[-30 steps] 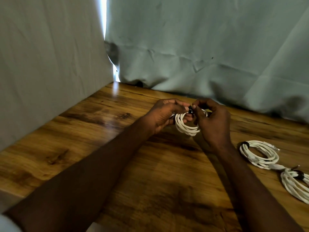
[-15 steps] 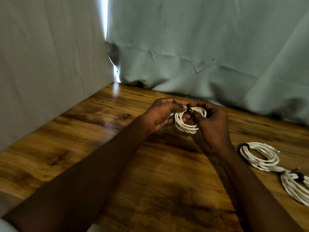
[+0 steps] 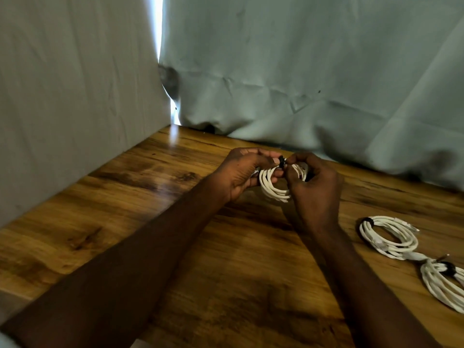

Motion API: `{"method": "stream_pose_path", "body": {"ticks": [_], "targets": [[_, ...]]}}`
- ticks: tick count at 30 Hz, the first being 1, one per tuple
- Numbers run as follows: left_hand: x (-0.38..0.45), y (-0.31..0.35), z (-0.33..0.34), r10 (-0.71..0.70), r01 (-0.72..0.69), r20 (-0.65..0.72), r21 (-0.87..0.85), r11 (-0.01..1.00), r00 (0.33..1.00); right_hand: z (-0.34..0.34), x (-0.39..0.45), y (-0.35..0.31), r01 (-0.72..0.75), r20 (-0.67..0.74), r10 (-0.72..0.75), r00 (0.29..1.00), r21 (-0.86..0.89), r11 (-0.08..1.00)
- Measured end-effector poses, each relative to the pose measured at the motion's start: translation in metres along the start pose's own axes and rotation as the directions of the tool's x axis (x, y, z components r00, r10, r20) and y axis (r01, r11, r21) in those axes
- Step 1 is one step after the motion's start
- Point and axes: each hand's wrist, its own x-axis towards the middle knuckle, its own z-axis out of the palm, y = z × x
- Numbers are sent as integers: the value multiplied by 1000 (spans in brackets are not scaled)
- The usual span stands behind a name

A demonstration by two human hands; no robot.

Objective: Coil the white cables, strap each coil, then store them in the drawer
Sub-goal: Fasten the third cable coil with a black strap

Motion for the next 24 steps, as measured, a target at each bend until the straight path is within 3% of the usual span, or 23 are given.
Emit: {"method": "stream_pose_path", "body": {"ticks": [5, 10, 16, 20, 24], "targets": [[0, 0, 0, 22, -22, 16, 23, 999, 1000, -4, 1, -1, 132, -6, -134, 991, -143, 981], [-1, -2, 0, 46, -48, 55, 45, 998, 997, -6, 4, 4, 113, 41, -109, 993, -119, 986], [-3, -7, 3, 49, -52, 57, 59, 997, 997, -3, 8, 3, -103, 33, 101, 994, 90, 991], [-3, -9, 6, 68, -69, 12, 74, 995, 998, -4, 9, -3, -293, 116, 270, 956, 352, 889], [-2, -9, 5, 76, -75, -4, 91, 993, 997, -2, 10, -4, -347, 141, 317, 938, 405, 846]]}}
